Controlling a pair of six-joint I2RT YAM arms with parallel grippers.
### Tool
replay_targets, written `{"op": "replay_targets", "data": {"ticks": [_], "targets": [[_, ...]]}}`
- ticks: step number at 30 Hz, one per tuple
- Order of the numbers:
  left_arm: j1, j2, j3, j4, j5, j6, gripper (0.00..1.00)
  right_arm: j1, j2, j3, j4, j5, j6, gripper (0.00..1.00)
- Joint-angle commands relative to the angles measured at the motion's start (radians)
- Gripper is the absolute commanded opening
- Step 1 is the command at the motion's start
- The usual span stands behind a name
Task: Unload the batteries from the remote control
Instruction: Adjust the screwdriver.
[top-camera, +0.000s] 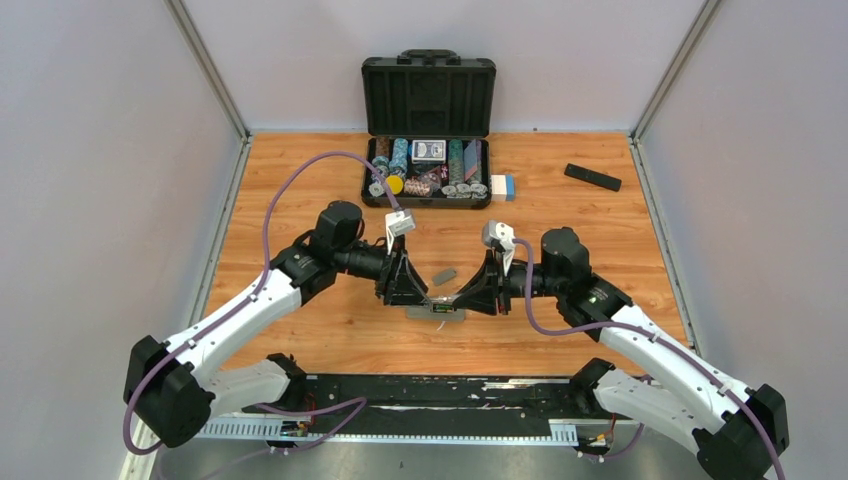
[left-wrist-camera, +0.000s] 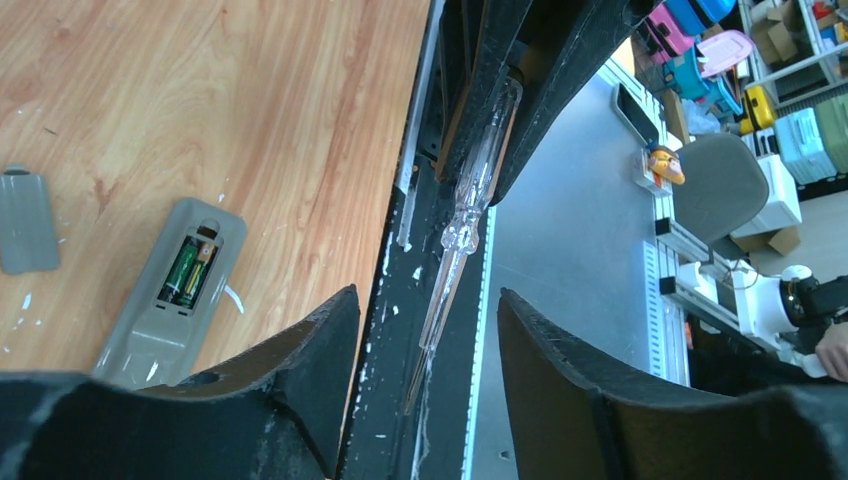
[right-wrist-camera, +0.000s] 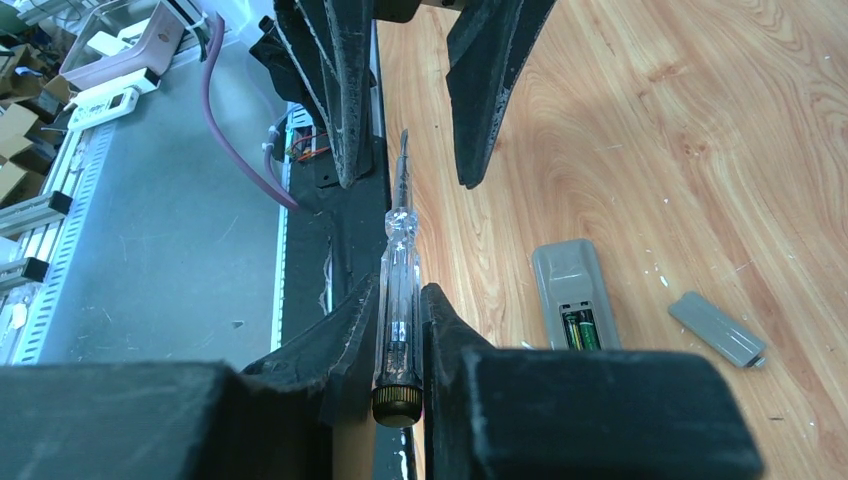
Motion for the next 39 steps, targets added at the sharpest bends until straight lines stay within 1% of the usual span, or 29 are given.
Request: {"op": "replay_targets", "data": {"ticks": [1, 3, 6, 11, 13, 16, 17, 19, 20, 23, 25, 27, 30, 34, 39], "targets": [[-0.013, 0.012, 0.025, 0.043, 0.023, -0.005, 0.58, -0.004, -0.01, 0.05, 0.035, -0.032, -0.012, 0.0], [-0.015, 0.02, 0.026, 0.044, 0.02, -0.003, 0.55, -0.002, -0.01, 0.05, 0.041, -0.029, -0.008, 0.0], [-0.017, 0.027, 0.025, 0.042, 0.019, -0.004, 0.53, -0.003, -0.009, 0.046, 0.051, -0.022, 0.004, 0.0], [-0.021, 0.019, 0.012, 0.062, 0.024, -0.019, 0.39, -0.003, -0.01, 0.037, 0.06, -0.027, 0.018, 0.0], [-0.021, 0.019, 0.006, 0.077, 0.019, -0.03, 0.33, -0.003, -0.012, 0.035, 0.062, -0.029, 0.021, 0.0], [-0.023, 0.025, 0.001, 0.088, 0.005, -0.044, 0.18, -0.003, -0.01, 0.035, 0.064, -0.028, 0.025, 0.01], [-0.025, 0.03, 0.002, 0.087, 0.0, -0.046, 0.12, -0.003, -0.009, 0.035, 0.064, -0.025, 0.027, 0.02], [-0.028, 0.035, 0.004, 0.087, -0.006, -0.047, 0.03, -0.002, -0.005, 0.037, 0.066, -0.026, 0.031, 0.05], [-0.029, 0.036, 0.005, 0.089, -0.01, -0.047, 0.0, -0.003, -0.002, 0.039, 0.066, -0.024, 0.036, 0.09], [-0.031, 0.036, 0.005, 0.094, -0.018, -0.047, 0.0, -0.002, 0.009, 0.041, 0.073, -0.021, 0.064, 0.18], [-0.03, 0.034, 0.005, 0.094, -0.019, -0.042, 0.0, -0.004, 0.019, 0.042, 0.082, -0.031, 0.082, 0.26], [-0.03, 0.031, 0.005, 0.093, -0.019, -0.036, 0.0, -0.004, 0.029, 0.042, 0.084, -0.049, 0.095, 0.39], [-0.03, 0.028, 0.004, 0.093, -0.016, -0.027, 0.0, -0.004, 0.033, 0.041, 0.121, -0.068, 0.113, 0.53], [-0.03, 0.023, 0.005, 0.085, -0.016, -0.014, 0.0, -0.01, 0.03, 0.038, 0.14, -0.098, 0.139, 0.57], [-0.03, 0.026, 0.011, 0.086, -0.006, -0.006, 0.0, -0.028, 0.044, 0.026, 0.187, -0.127, 0.213, 0.58]]}}
